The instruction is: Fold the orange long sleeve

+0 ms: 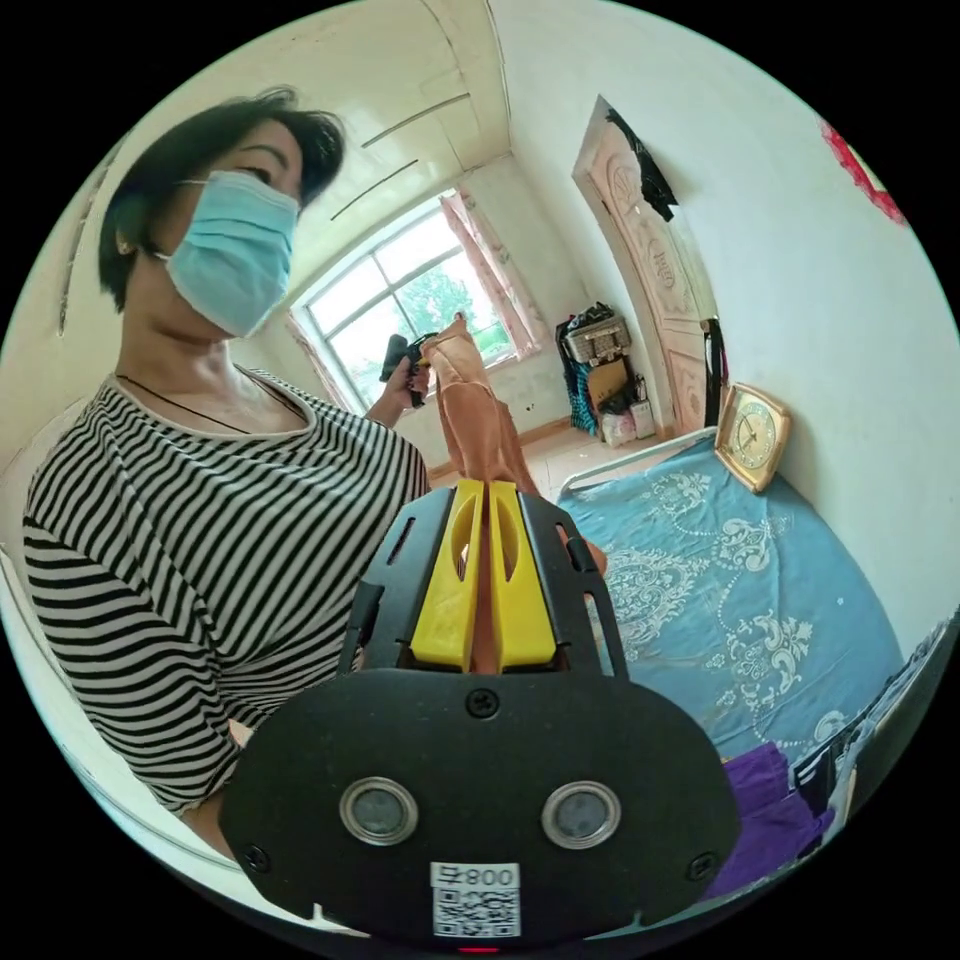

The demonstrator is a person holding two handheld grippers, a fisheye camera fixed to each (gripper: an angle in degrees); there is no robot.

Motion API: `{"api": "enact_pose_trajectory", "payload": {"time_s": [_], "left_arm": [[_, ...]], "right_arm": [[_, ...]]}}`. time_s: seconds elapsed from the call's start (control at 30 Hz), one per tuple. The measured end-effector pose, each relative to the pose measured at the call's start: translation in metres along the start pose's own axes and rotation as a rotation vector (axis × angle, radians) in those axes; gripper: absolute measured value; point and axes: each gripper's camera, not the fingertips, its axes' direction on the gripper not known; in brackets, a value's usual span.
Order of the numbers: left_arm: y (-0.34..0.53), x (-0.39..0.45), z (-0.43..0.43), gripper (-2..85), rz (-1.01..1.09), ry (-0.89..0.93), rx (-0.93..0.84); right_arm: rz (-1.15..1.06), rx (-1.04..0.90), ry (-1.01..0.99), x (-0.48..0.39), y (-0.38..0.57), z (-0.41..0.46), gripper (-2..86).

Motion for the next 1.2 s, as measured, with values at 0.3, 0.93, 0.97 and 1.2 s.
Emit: {"api": "enact_pose_trajectory", "payload": {"time_s": [0.3,0.93,0.97,1.2], "left_arm": [[0.001,-0.158,0.144,2.6,0.008,0.095,-0.159],[0.407,-0.574,0.521,10.0,-0.602,0.026,-0.994],[0.442,-0.581,0.528,10.2,-0.628,0.026,-1.031],[0.554,-0.612,0.594,11.3,-0.490,-0.040,-1.198]], "right_arm": [[0.127,-0.138,0.326,0.106,-0.044,0.088,0.3],[1.182,-0.482,0.504,0.458,0.270,0.473,-0.4],[1.257,-0.499,0.467,0.448,0.310,0.498,-0.4],[1.529,-0.448,0.301,0.411,0.462,0.604,-0.5]]}}
